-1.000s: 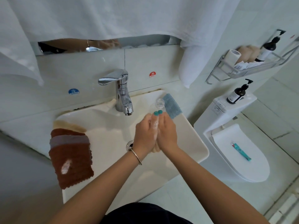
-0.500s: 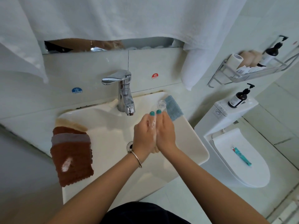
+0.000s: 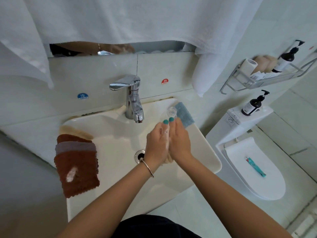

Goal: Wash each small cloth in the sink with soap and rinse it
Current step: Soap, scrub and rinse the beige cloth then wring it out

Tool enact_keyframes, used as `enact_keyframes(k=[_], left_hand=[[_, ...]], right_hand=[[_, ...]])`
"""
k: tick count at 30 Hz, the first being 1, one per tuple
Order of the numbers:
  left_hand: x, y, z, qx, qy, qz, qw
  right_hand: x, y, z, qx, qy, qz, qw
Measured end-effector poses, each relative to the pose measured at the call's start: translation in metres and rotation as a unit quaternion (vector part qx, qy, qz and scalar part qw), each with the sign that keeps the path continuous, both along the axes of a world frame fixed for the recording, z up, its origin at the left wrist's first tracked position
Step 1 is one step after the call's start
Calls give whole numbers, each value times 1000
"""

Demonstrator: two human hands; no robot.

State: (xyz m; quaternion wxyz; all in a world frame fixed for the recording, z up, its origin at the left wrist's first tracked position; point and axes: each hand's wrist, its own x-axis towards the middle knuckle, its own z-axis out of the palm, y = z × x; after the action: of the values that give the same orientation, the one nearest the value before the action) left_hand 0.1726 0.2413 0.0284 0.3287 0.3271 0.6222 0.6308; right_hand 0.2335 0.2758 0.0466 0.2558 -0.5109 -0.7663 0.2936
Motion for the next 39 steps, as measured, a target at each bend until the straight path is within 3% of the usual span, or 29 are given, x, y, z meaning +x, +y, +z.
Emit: enact_keyframes(k=[3,4,6,9,13,16,20,23,27,30,34,39], left_hand=[[-15,5,4,6,-102,10,995],[-18,4,6,11,-99,-2,995],[-18,-4,12,20,-39,-41,998],[-34,-10,12,0,45,-41,998],[-63,-21,4,-32,114,-105,987],[-65,-30,-5,-41,106,-145,983],[-46,-18,-11,0,76,-2,997],[-28,-4,-7,-30,48,98,994],[1,-9,-8,-34,31,71,996],[9,-9,-3,-16,20,46,999],[-2,3,-4,-21,-45,80,996],[-2,3,1,-1,-12,47,999]], right_hand=[[-2,-14,1,16,-43,54,997],[-1,-11,2,14,-76,52,996],[4,8,4,-20,-69,19,997],[22,26,7,-76,93,38,992],[50,38,19,-108,-4,155,982],[54,38,12,-93,36,111,989],[30,9,-6,-66,115,3,991],[11,-25,-12,-38,104,-18,994],[5,-26,-15,23,64,-5,998],[4,-13,-19,-9,122,-79,989],[1,-21,-15,4,93,-7,996],[-6,-11,-13,-21,125,-70,990]])
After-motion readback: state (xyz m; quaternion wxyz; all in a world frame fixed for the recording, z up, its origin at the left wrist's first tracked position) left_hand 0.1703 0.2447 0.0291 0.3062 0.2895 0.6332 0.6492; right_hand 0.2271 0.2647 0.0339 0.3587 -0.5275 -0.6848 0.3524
